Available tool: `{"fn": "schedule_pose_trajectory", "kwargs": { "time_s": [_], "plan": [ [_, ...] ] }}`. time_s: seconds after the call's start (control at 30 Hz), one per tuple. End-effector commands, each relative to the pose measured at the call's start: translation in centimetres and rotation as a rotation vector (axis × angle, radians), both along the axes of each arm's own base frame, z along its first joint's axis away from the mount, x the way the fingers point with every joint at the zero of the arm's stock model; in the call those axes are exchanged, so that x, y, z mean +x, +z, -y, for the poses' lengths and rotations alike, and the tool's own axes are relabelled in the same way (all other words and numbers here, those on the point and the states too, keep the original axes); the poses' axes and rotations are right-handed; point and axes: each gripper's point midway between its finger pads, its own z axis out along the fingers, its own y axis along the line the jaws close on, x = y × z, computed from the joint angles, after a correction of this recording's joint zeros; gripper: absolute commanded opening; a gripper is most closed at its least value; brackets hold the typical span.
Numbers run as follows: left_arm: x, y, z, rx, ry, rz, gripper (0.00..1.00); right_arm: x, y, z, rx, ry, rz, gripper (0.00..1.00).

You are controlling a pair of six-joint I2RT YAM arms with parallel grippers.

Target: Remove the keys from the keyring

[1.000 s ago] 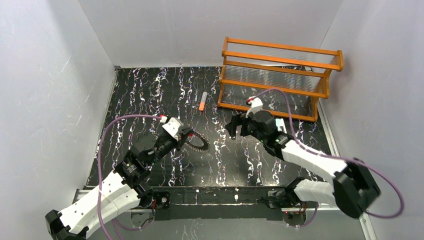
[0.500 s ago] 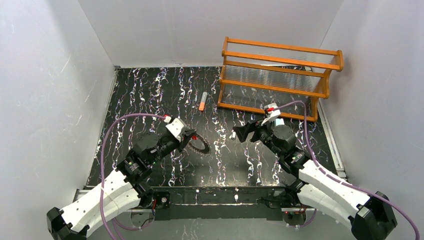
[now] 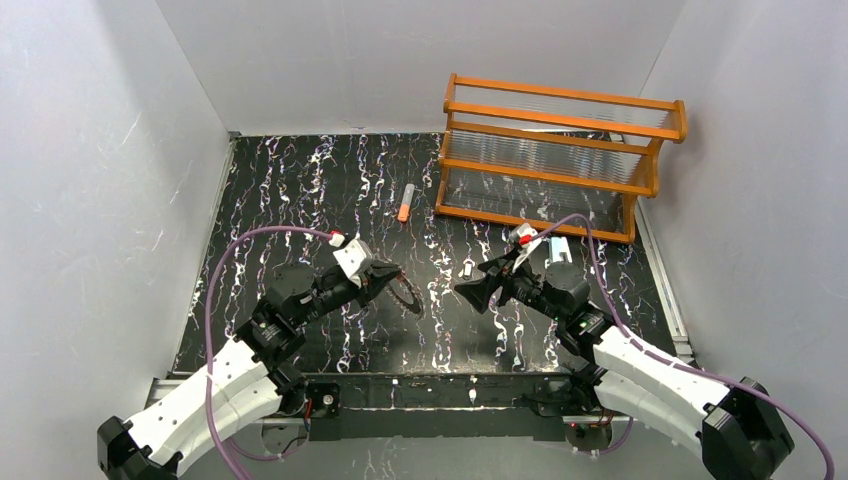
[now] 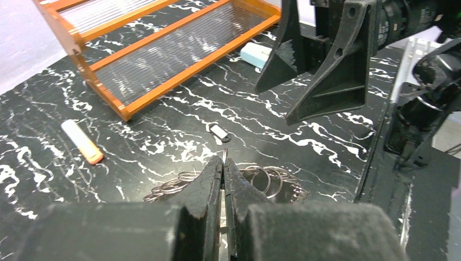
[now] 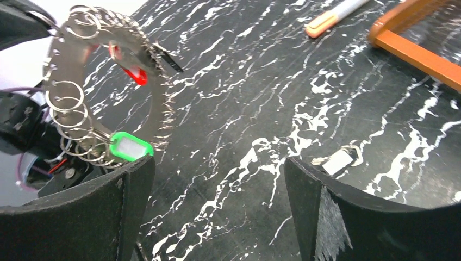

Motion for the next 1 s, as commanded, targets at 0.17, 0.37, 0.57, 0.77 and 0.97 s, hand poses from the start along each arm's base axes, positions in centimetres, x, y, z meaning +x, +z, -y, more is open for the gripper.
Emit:
{"fn": "schedule_pose_trajectory", "kwargs": {
  "time_s": [0.17, 0.37, 0.57, 0.77, 0.97],
  "plan": [
    [-2.4, 1.5, 2.5, -0.071, -0.22, 0.029, 0.0, -2.7, 2.2, -2.2, 0.101, 0.216, 0.127, 0.92],
    [-3.4, 1.1, 3.5, -0.084, -0.333, 0.006, 0.0, -3.3, 2.5, -2.6, 0.121, 0.253, 0.161, 0.91],
    [-4.3, 0.3, 4.3, -0.068, -0.447, -0.003, 0.0, -3.9, 2.6, -2.9, 0.153, 0.263, 0.182, 0.89],
    [-5.2, -0.8, 4.7, -0.023, -0.551, 0.073, 0.0, -4.5, 3.0, -3.7, 0.19, 0.266, 0.228, 0.87],
    [-5.6, -1.7, 5.4, 0.002, -0.644, 0.058, 0.0, -5.3, 2.8, -5.6, 0.174, 0.297, 0.276, 0.86]
  ]
}}
